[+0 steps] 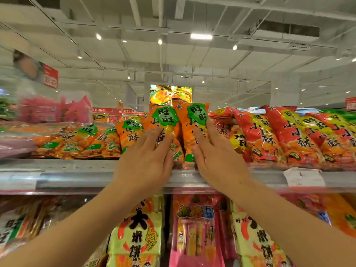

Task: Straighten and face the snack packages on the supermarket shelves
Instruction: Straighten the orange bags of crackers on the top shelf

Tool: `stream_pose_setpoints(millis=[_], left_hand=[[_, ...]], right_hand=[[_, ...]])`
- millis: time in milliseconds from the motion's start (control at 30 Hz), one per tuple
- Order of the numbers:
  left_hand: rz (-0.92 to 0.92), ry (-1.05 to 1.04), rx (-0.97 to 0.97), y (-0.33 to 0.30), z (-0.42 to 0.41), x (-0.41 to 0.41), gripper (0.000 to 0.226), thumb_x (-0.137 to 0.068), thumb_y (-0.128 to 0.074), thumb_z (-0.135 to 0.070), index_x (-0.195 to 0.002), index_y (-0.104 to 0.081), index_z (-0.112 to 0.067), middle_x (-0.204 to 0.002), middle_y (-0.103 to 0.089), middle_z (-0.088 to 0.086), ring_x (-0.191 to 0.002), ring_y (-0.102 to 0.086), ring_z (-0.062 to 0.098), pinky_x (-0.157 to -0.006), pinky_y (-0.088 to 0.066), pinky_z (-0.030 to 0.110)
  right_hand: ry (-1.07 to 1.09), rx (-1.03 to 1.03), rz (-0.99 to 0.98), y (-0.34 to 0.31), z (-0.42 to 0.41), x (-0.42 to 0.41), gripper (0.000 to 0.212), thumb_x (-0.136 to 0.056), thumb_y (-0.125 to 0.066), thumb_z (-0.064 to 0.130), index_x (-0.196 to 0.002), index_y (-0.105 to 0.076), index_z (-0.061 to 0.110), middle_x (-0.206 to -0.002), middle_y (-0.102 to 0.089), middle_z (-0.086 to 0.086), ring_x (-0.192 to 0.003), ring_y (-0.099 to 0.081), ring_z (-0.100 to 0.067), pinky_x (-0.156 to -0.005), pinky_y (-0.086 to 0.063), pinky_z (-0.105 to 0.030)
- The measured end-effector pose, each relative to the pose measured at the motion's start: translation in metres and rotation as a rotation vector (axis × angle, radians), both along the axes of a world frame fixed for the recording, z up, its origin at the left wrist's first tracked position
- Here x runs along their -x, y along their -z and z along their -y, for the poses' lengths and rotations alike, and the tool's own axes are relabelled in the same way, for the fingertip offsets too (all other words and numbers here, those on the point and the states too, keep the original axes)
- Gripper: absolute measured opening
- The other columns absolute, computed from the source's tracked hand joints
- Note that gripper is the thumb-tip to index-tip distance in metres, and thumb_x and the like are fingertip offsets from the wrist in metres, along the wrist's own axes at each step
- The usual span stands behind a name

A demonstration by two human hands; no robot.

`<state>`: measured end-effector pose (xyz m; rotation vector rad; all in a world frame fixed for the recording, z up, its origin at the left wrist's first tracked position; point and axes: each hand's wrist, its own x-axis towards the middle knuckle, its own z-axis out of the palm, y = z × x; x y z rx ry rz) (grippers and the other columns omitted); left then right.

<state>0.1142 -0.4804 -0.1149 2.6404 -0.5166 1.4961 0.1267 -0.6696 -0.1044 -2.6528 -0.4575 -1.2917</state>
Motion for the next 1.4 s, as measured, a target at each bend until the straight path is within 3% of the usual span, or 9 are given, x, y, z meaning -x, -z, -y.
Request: stream_pose_setpoints(millis=[133, 467, 600, 667, 733, 833, 1000, 1133, 1400], left_hand=[[-0.017, -0.008, 0.011, 0.001, -0.001, 0.000, 0.051, -0.099, -0.030, -0.040, -0.142, -0.049, -0.022, -0.148, -0.045, 0.007, -0.137, -0.042, 0.029, -0.088, -0.052, 0.043], [-0.057, -0.041, 0.003, 0.000, 0.001, 0.001, 0.055, -0.098, -0.022, -0.044, -0.146, -0.043, -0.028, -0.152, -0.041, 0.000, -0.141, -0.038, 0.022, -0.088, -0.052, 0.042], [0.009, -0.013, 0.000, 0.003, -0.002, -0.001, 0.050, -0.099, -0.028, -0.041, -0.141, -0.050, -0.023, -0.147, -0.047, 0.007, -0.136, -0.044, 0.028, -0.084, -0.054, 0.043], [0.053, -0.013, 0.011, 0.005, -0.004, -0.001, 0.048, -0.099, -0.033, -0.039, -0.141, -0.051, -0.021, -0.148, -0.045, 0.011, -0.137, -0.041, 0.032, -0.090, -0.051, 0.046], [0.094, -0.003, 0.037, 0.008, -0.007, 0.002, 0.047, -0.099, -0.037, -0.036, -0.139, -0.051, -0.017, -0.148, -0.043, 0.014, -0.138, -0.039, 0.034, -0.098, -0.045, 0.048], [0.140, -0.018, -0.030, 0.025, -0.025, 0.013, 0.047, -0.099, -0.038, -0.035, -0.137, -0.053, -0.013, -0.147, -0.047, 0.013, -0.139, -0.040, 0.031, -0.110, -0.035, 0.051], [0.035, -0.229, -0.100, 0.051, -0.124, 0.046, 0.055, -0.099, -0.033, -0.047, -0.141, -0.051, -0.018, -0.149, -0.047, 0.007, -0.141, -0.038, 0.027, -0.113, -0.022, 0.052], [-0.049, -0.415, -0.180, 0.051, -0.225, 0.087, 0.047, -0.096, -0.037, -0.041, -0.132, -0.060, -0.022, -0.146, -0.050, 0.009, -0.138, -0.042, 0.030, -0.110, -0.034, 0.056], [-0.110, -0.561, -0.028, 0.037, -0.398, 0.164, 0.055, -0.090, -0.034, -0.043, -0.127, -0.064, -0.015, -0.134, -0.061, 0.009, -0.130, -0.052, 0.032, -0.103, -0.043, 0.051]], right_hand=[[0.029, 0.006, -0.088, -0.006, -0.001, -0.006, 0.055, -0.100, -0.019, 0.050, -0.152, -0.011, 0.037, -0.162, 0.005, 0.002, -0.136, -0.034, -0.038, -0.091, -0.046, -0.052], [0.091, 0.048, -0.010, 0.001, 0.001, 0.001, 0.053, -0.099, -0.016, 0.052, -0.150, -0.015, 0.040, -0.162, -0.005, 0.001, -0.125, -0.046, -0.035, -0.083, -0.051, -0.045], [0.093, 0.032, 0.016, 0.005, -0.001, 0.001, 0.055, -0.098, -0.011, 0.053, -0.151, -0.016, 0.038, -0.162, -0.007, -0.001, -0.128, -0.046, -0.033, -0.082, -0.051, -0.043], [0.094, 0.040, 0.047, 0.008, -0.002, 0.001, 0.058, -0.099, -0.007, 0.051, -0.153, -0.016, 0.033, -0.162, -0.005, -0.007, -0.136, -0.036, -0.033, -0.094, -0.046, -0.044], [0.085, 0.060, 0.108, 0.010, -0.003, 0.005, 0.057, -0.102, -0.011, 0.047, -0.154, -0.019, 0.025, -0.161, -0.006, -0.015, -0.144, -0.022, -0.034, -0.113, -0.028, -0.046], [-0.048, 0.050, 0.182, 0.014, -0.015, 0.018, 0.057, -0.099, -0.027, 0.042, -0.148, -0.036, 0.015, -0.158, -0.021, -0.017, -0.145, -0.019, -0.033, -0.117, -0.019, -0.051], [-0.386, 0.140, 0.129, 0.027, -0.090, 0.040, 0.056, -0.094, -0.034, 0.044, -0.140, -0.048, 0.015, -0.153, -0.037, -0.005, -0.143, -0.025, -0.021, -0.117, -0.017, -0.039], [-0.515, 0.208, 0.068, 0.028, -0.178, 0.047, 0.058, -0.094, -0.034, 0.049, -0.142, -0.047, 0.020, -0.152, -0.037, 0.000, -0.144, -0.025, -0.019, -0.115, -0.012, -0.031], [-0.536, 0.268, 0.022, 0.021, -0.360, 0.046, 0.064, -0.097, -0.038, 0.050, -0.152, -0.026, 0.021, -0.159, -0.021, 0.005, -0.146, -0.014, -0.012, -0.116, -0.005, -0.027]])
